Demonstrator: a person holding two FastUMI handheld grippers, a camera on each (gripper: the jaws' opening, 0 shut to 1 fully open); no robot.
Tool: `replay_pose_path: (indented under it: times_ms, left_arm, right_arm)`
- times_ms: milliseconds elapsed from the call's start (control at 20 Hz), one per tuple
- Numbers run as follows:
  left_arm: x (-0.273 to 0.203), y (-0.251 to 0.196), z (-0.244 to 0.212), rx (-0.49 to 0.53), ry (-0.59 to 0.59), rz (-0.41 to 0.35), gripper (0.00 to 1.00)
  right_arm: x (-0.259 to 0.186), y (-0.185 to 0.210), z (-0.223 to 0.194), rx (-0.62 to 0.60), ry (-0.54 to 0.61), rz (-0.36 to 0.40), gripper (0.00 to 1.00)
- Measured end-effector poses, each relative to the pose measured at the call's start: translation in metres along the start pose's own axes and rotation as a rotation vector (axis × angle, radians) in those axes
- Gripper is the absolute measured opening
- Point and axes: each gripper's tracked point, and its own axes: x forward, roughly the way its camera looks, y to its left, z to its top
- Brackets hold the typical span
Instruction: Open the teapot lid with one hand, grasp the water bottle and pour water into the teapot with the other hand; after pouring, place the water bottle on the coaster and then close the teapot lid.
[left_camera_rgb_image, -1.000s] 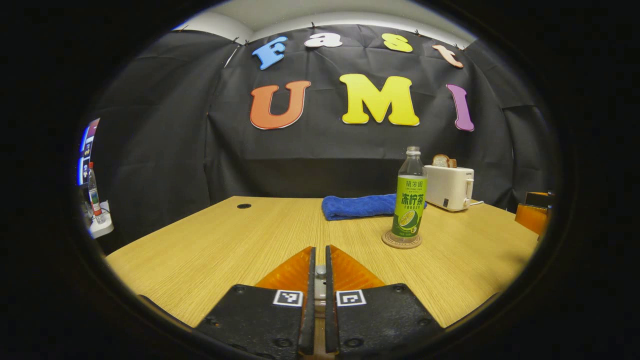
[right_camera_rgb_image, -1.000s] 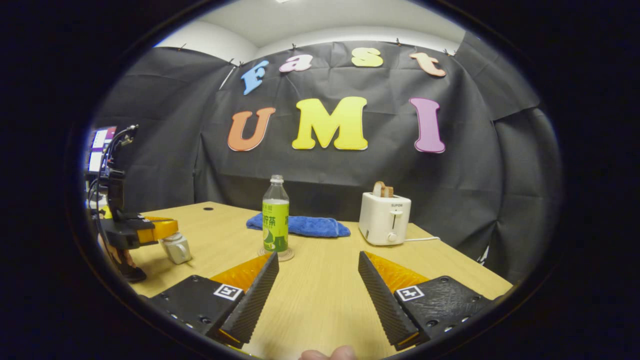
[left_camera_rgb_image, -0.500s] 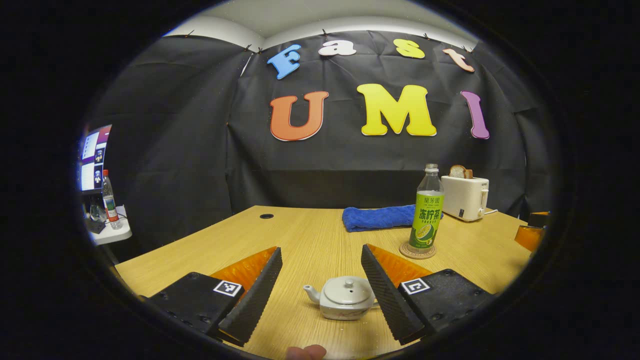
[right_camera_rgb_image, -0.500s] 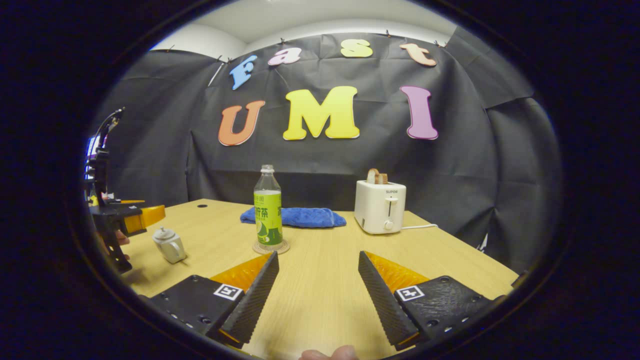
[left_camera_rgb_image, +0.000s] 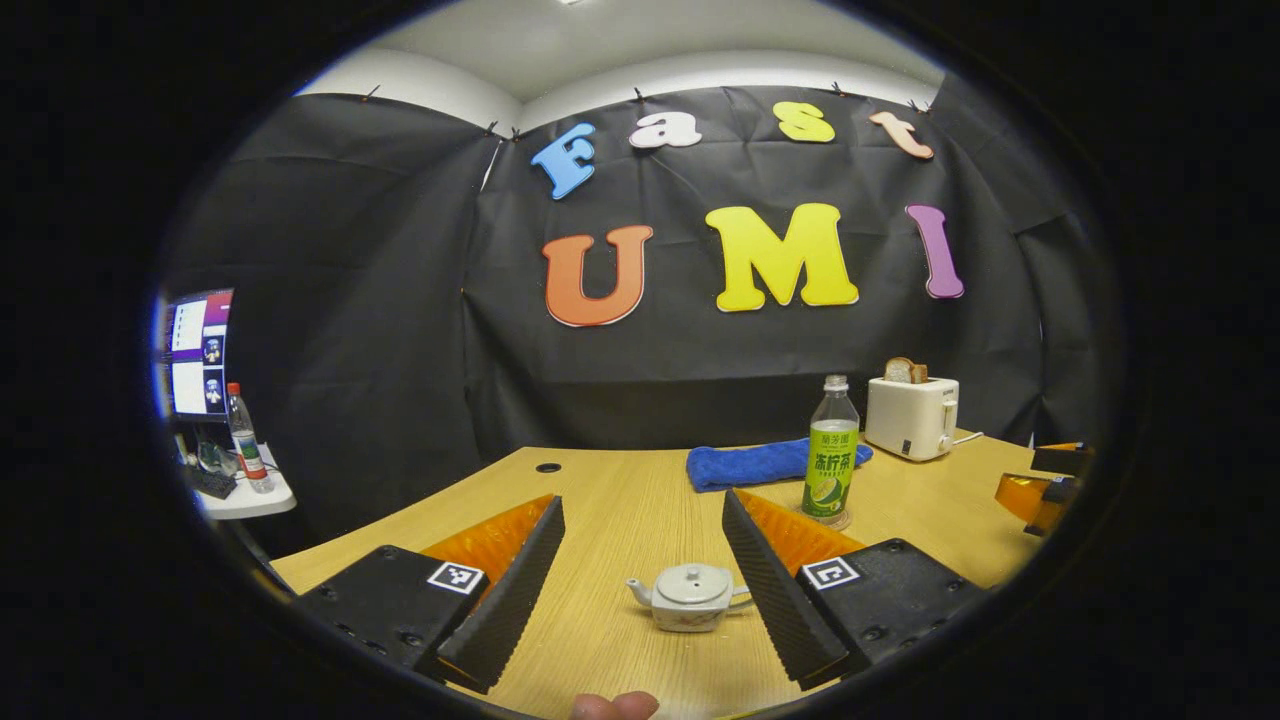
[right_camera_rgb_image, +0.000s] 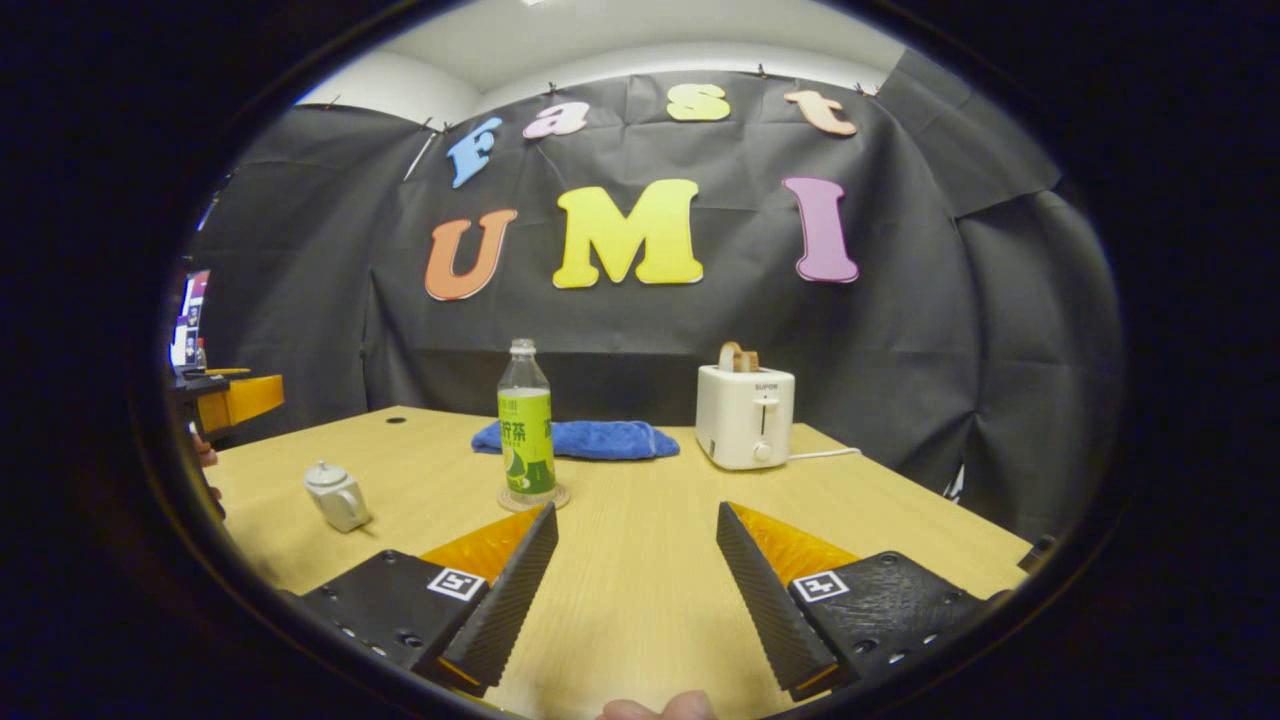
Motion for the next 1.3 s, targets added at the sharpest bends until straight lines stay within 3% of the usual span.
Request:
replay_pose_path:
  times_ms: [500, 750, 1300]
  left_arm:
    - [-0.054, -0.033, 0.063, -0.054, -0.081, -0.064, 0.99]
    - [-0.079, -0.055, 0.065, -0.05, -0.098, -0.103, 0.99]
    - [-0.08, -0.059, 0.056, -0.053, -0.088, -0.137, 0.99]
  right_arm:
    - [-0.059, 0.01, 0.102, -0.023, -0.173, -0.016, 0.95]
    - [-0.09, 0.02, 0.095, -0.021, -0.183, -0.001, 0.95]
    - [-0.094, 0.037, 0.098, -0.021, -0.188, 0.002, 0.96]
